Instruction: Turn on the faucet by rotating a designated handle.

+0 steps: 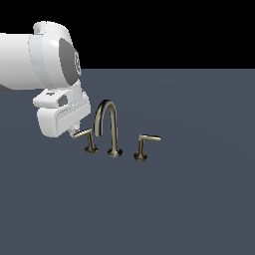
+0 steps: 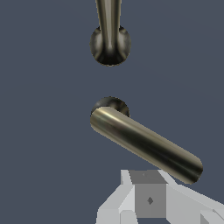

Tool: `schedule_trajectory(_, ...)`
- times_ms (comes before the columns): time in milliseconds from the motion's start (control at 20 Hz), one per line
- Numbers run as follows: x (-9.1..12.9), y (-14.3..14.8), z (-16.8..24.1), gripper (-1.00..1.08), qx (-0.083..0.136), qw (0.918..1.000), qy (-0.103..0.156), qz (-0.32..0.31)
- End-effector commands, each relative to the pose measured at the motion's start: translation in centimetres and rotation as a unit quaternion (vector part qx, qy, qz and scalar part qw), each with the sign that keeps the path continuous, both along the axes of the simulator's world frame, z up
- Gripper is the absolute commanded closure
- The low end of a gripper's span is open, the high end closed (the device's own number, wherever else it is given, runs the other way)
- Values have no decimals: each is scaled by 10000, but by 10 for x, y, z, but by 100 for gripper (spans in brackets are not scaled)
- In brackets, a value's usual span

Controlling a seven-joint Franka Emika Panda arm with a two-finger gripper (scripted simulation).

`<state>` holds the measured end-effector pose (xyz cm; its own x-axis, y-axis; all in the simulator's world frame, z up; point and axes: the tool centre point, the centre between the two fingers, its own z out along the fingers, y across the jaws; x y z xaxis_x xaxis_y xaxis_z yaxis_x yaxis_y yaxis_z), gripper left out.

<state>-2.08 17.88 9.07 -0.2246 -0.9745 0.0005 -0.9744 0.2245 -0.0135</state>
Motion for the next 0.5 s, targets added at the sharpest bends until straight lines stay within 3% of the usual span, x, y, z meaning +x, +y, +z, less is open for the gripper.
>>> schedule_trajectory(0,-5,-1,0,108,-13,10000,13,22)
schedule_trajectory(450,-29,-20,0,108,7,10000,49,32)
